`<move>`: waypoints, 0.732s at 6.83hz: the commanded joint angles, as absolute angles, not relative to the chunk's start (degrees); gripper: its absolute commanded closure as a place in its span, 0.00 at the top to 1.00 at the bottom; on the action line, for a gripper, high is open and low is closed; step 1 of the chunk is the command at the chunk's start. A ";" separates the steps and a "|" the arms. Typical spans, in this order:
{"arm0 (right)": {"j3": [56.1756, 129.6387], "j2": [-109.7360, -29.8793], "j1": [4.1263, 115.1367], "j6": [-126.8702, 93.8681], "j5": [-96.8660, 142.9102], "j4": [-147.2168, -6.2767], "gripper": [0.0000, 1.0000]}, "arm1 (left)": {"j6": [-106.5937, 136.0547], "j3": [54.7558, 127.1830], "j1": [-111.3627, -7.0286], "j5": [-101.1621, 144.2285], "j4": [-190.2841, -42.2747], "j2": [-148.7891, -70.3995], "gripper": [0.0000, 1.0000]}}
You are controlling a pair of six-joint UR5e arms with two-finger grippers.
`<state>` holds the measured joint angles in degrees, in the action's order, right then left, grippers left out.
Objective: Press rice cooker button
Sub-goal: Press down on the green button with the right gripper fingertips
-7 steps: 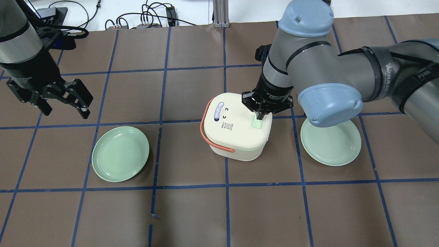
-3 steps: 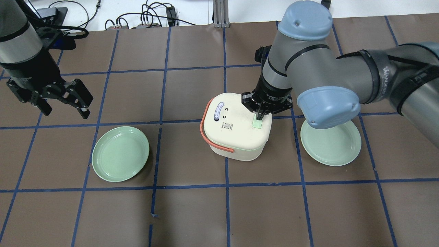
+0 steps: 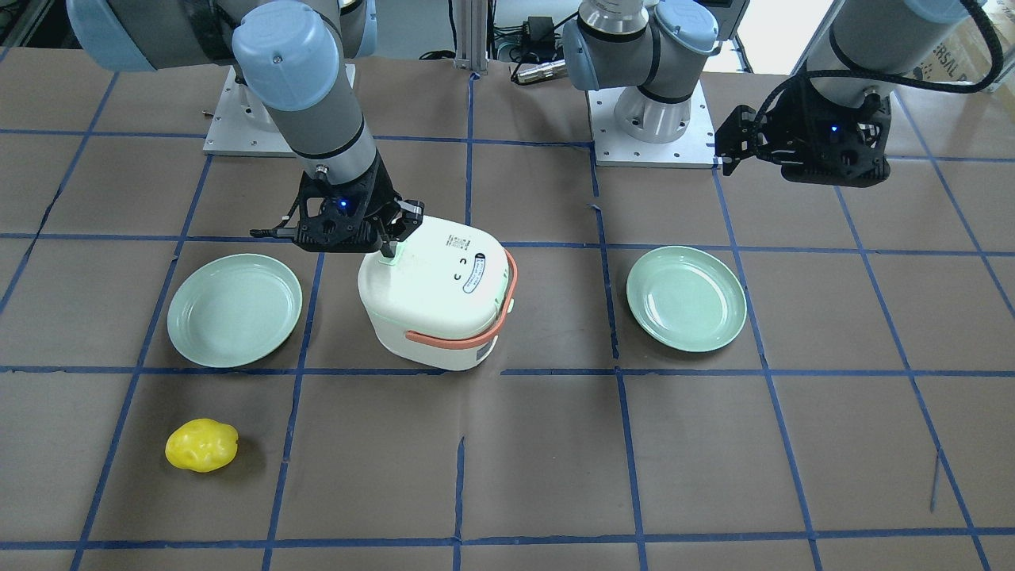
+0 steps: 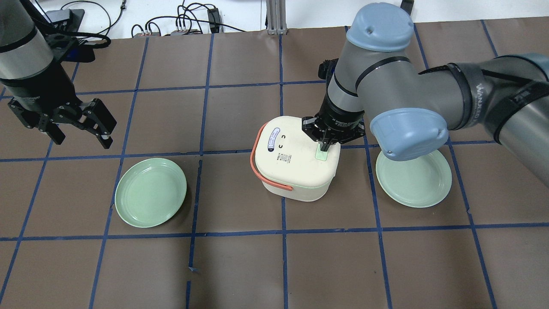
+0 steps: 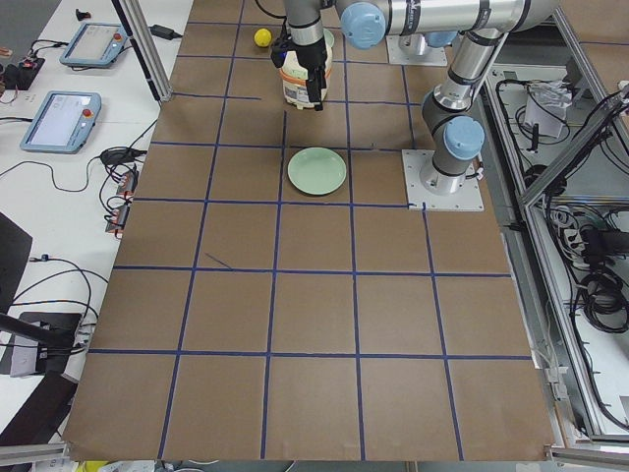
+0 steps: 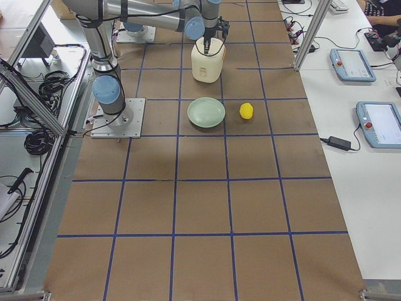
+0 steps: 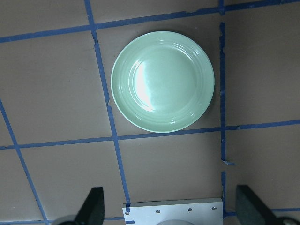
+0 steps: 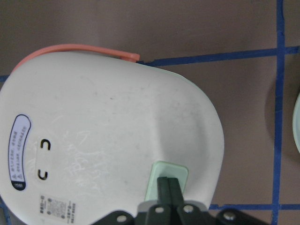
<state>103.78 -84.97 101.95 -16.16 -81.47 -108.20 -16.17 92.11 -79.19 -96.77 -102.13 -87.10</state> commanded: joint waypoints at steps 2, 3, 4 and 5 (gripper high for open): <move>104.15 -84.55 101.95 -16.26 -81.47 -108.19 0.12 | -16.17 92.11 -79.19 -96.85 -102.13 -87.10 1.00; 104.15 -84.55 101.95 -16.35 -81.47 -108.19 0.12 | -16.17 92.11 -79.19 -96.77 -102.13 -87.10 1.00; 103.02 -84.81 101.95 -16.96 -82.17 -108.02 0.15 | -16.17 92.11 -79.19 -96.77 -102.13 -87.10 1.00; 101.35 -85.16 101.95 -18.70 -82.53 -106.71 0.35 | -16.17 92.11 -79.19 -96.77 -102.13 -87.10 1.00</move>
